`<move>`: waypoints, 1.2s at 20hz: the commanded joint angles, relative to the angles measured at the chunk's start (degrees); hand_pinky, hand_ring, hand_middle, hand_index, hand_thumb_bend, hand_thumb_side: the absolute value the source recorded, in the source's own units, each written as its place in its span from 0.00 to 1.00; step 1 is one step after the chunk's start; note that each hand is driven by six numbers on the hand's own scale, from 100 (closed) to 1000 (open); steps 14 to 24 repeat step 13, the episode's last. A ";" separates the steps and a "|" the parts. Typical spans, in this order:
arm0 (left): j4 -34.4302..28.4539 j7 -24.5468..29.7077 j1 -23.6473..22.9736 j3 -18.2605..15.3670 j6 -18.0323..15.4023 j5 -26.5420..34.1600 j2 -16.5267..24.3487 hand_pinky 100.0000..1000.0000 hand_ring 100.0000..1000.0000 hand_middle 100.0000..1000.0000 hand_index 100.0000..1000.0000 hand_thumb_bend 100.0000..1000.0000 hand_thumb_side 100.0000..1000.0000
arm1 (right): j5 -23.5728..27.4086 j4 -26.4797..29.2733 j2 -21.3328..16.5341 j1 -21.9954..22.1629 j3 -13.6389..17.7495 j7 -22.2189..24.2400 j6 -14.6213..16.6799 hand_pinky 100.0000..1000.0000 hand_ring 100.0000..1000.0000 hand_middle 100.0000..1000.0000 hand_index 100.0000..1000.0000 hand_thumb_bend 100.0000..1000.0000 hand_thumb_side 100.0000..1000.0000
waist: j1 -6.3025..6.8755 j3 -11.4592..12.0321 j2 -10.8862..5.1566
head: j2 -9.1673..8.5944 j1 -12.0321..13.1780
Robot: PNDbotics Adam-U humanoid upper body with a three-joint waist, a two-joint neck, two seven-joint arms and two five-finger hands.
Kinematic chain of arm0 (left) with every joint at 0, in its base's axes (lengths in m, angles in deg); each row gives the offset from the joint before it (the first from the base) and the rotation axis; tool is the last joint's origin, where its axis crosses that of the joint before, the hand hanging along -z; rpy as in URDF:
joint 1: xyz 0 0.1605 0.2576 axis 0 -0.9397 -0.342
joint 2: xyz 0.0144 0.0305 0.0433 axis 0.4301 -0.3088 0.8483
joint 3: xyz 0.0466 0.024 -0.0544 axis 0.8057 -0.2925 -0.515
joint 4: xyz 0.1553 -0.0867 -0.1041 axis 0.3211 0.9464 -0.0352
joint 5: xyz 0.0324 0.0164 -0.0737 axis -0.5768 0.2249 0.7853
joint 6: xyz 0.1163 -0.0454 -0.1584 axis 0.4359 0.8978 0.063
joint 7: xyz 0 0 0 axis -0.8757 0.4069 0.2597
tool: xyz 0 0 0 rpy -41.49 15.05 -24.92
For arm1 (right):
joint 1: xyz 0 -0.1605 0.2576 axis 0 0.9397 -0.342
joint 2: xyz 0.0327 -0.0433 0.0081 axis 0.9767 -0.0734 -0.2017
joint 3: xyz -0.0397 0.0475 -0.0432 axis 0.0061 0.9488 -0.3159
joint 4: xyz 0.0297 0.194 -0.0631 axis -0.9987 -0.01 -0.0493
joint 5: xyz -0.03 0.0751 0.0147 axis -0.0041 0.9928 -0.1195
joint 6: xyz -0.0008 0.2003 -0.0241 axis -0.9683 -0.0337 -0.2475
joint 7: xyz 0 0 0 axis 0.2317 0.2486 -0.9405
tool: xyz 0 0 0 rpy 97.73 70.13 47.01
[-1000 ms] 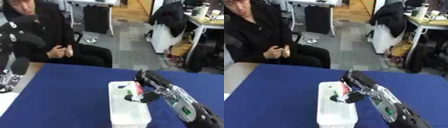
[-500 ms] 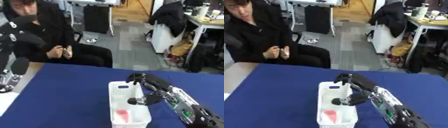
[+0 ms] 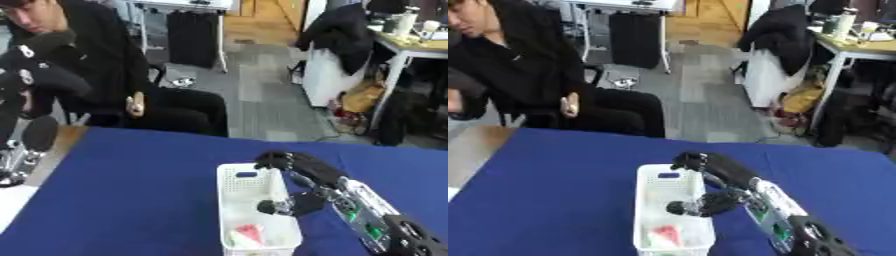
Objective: Pick up objects on the table and place them in the box.
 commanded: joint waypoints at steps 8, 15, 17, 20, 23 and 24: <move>-0.55 -10.06 0.89 -1.28 4.64 1.25 1.15 0.44 0.54 0.42 0.67 0.02 0.82 | 27.22 27.02 2.23 -0.64 7.31 -23.58 -4.33 0.53 0.51 0.61 0.71 0.22 1.00 | 0.97 -1.20 -0.25 | -15.34 -16.63; -0.20 -9.38 0.35 -1.28 3.73 0.77 1.52 0.43 0.54 0.41 0.67 0.01 0.83 | 30.54 40.45 3.79 0.17 9.21 -31.12 -5.44 0.54 0.50 0.56 0.66 0.13 1.00 | 1.39 -2.13 -0.07 | -21.11 -24.47; -0.20 -9.38 0.35 -1.28 3.73 0.77 1.52 0.43 0.54 0.41 0.67 0.01 0.83 | 30.54 40.45 3.79 0.17 9.21 -31.12 -5.44 0.54 0.50 0.56 0.66 0.13 1.00 | 1.39 -2.13 -0.07 | -21.11 -24.47; -0.20 -9.38 0.35 -1.28 3.73 0.77 1.52 0.43 0.54 0.41 0.67 0.01 0.83 | 30.54 40.45 3.79 0.17 9.21 -31.12 -5.44 0.54 0.50 0.56 0.66 0.13 1.00 | 1.39 -2.13 -0.07 | -21.11 -24.47; -0.20 -9.38 0.35 -1.28 3.73 0.77 1.52 0.43 0.54 0.41 0.67 0.01 0.83 | 30.54 40.45 3.79 0.17 9.21 -31.12 -5.44 0.54 0.50 0.56 0.66 0.13 1.00 | 1.39 -2.13 -0.07 | -21.11 -24.47; -0.20 -9.38 0.35 -1.28 3.73 0.77 1.52 0.43 0.54 0.41 0.67 0.01 0.83 | 30.54 40.45 3.79 0.17 9.21 -31.12 -5.44 0.54 0.50 0.56 0.66 0.13 1.00 | 1.39 -2.13 -0.07 | -21.11 -24.47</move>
